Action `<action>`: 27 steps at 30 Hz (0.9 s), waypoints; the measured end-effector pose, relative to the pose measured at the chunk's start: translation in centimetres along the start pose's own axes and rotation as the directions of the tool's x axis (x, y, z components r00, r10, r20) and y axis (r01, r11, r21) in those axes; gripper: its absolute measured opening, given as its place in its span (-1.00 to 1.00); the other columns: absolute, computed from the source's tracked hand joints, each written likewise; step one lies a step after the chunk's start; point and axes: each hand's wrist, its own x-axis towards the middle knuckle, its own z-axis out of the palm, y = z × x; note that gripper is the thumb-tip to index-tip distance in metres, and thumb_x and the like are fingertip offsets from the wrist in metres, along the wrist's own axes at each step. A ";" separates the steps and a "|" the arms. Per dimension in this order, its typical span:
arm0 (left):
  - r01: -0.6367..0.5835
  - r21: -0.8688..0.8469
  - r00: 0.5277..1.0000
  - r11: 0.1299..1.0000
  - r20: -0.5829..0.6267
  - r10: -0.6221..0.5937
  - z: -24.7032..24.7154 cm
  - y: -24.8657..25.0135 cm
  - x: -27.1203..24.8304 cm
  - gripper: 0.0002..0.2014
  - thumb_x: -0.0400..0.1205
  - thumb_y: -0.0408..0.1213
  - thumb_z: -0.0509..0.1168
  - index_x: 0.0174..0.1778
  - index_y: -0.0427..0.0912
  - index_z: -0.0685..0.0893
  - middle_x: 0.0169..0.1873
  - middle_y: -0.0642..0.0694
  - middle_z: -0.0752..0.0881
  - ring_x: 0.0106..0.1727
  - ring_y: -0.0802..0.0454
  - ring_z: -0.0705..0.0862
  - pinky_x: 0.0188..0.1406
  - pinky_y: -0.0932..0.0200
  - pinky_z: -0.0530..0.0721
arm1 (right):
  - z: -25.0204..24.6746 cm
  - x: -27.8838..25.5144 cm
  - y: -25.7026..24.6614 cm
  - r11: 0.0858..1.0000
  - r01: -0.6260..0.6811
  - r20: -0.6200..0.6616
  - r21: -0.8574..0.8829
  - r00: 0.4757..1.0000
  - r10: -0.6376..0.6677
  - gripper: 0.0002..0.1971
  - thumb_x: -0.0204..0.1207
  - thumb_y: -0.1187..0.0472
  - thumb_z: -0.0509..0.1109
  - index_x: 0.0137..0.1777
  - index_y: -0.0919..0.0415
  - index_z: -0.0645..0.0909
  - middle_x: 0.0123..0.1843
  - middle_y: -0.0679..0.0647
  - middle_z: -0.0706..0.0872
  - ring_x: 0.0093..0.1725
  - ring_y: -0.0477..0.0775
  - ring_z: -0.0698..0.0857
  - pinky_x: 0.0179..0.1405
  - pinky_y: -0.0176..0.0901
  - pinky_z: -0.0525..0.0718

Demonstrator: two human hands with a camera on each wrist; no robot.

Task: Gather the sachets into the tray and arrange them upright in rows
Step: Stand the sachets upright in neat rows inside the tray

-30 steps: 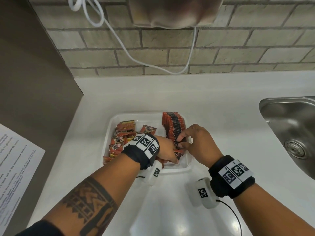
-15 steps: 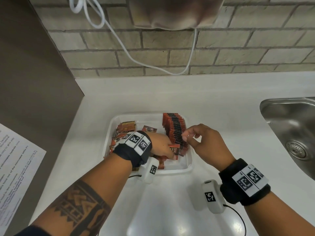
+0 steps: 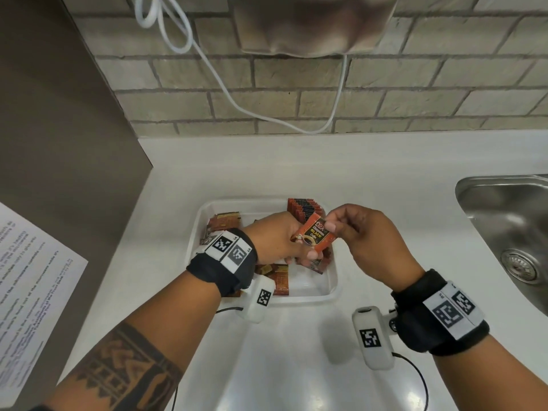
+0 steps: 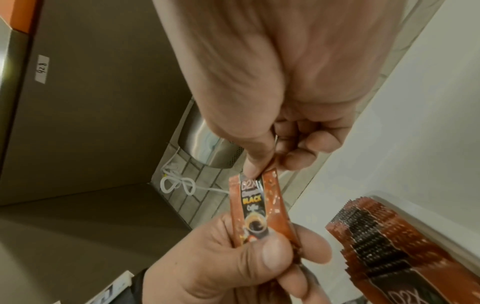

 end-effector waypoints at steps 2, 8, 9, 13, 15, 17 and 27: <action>0.000 0.069 0.998 0.998 -0.061 0.004 0.1 -0.1 -0.1 -0.71 0.57 0.05 0.52 -0.11 -0.14 0.87 -0.21 -0.09 0.86 -0.19 -0.08 0.81 -0.07 -0.07 0.82 | 0.1 -0.2 -0.3 1.000 0.009 0.008 -0.018 1.000 -0.009 -0.88 0.64 0.20 0.46 -0.12 -0.01 0.74 -0.20 -0.07 0.81 -0.16 -0.09 0.74 -0.22 -0.46 0.58; 0.217 0.490 0.972 0.844 -0.025 -0.235 -0.5 -0.1 -1.3 -0.42 0.55 0.33 0.37 -0.49 -0.11 0.52 -0.53 -0.05 0.49 -0.48 0.05 0.45 -0.39 0.15 0.41 | 0.5 -1.1 0.1 0.966 0.064 0.031 -0.250 0.998 -0.058 -0.83 0.57 0.25 0.50 -0.18 -0.05 0.75 -0.19 -0.18 0.77 -0.11 -0.23 0.68 -0.19 -0.55 0.49; 0.266 0.544 0.956 0.796 -0.042 -0.291 -0.5 -0.1 -1.4 -0.39 0.55 0.36 0.35 -0.50 -0.12 0.46 -0.53 -0.10 0.46 -0.49 0.05 0.42 -0.40 0.14 0.40 | 0.7 -1.2 0.4 0.954 0.069 0.055 -0.292 0.997 -0.055 -0.82 0.54 0.26 0.51 -0.19 -0.06 0.75 -0.15 -0.19 0.73 -0.08 -0.23 0.66 -0.17 -0.54 0.47; 0.278 0.580 0.937 0.765 0.012 -0.349 -0.2 0.1 -1.1 -0.50 0.65 0.24 0.30 -0.30 -0.13 0.81 -0.37 -0.09 0.71 -0.30 0.05 0.65 -0.13 0.12 0.65 | 2.1 -1.4 1.9 0.918 0.036 0.091 -0.396 0.996 0.000 -0.88 0.50 0.21 0.53 -0.18 -0.05 0.78 0.01 -0.13 0.56 0.12 -0.08 0.50 -0.01 -0.47 0.40; 0.243 0.547 0.929 0.801 0.107 -0.354 0.6 0.4 -0.6 -0.61 0.68 0.13 0.30 0.01 -0.11 0.87 -0.07 -0.09 0.82 -0.01 -0.03 0.75 0.17 -0.01 0.71 | 2.6 -1.3 2.3 0.898 0.028 0.099 -0.440 0.995 0.018 -0.91 0.51 0.20 0.52 -0.16 -0.02 0.78 0.03 -0.10 0.52 0.16 -0.06 0.44 -0.01 -0.41 0.37; 0.205 0.531 0.919 0.822 0.183 -0.348 1.6 0.8 0.1 -0.62 0.72 0.03 0.28 0.32 -0.08 0.78 0.29 -0.09 0.76 0.30 -0.09 0.70 0.42 -0.08 0.61 | 3.0 -1.1 2.6 0.894 0.025 0.103 -0.448 0.994 0.023 -0.93 0.51 0.20 0.52 -0.16 -0.01 0.78 0.04 -0.09 0.51 0.18 -0.04 0.41 0.03 -0.38 0.36; 0.167 0.649 0.879 0.742 0.243 -0.411 3.7 0.7 3.0 -0.54 0.70 0.02 0.27 0.46 -0.13 0.67 0.27 -0.17 0.73 0.25 -0.13 0.68 0.32 -0.03 0.65 | 3.5 -0.4 3.2 0.880 0.008 0.119 -0.475 0.991 0.055 -0.88 0.48 0.22 0.56 -0.11 -0.05 0.76 0.11 -0.05 0.54 0.20 0.01 0.45 0.15 -0.26 0.48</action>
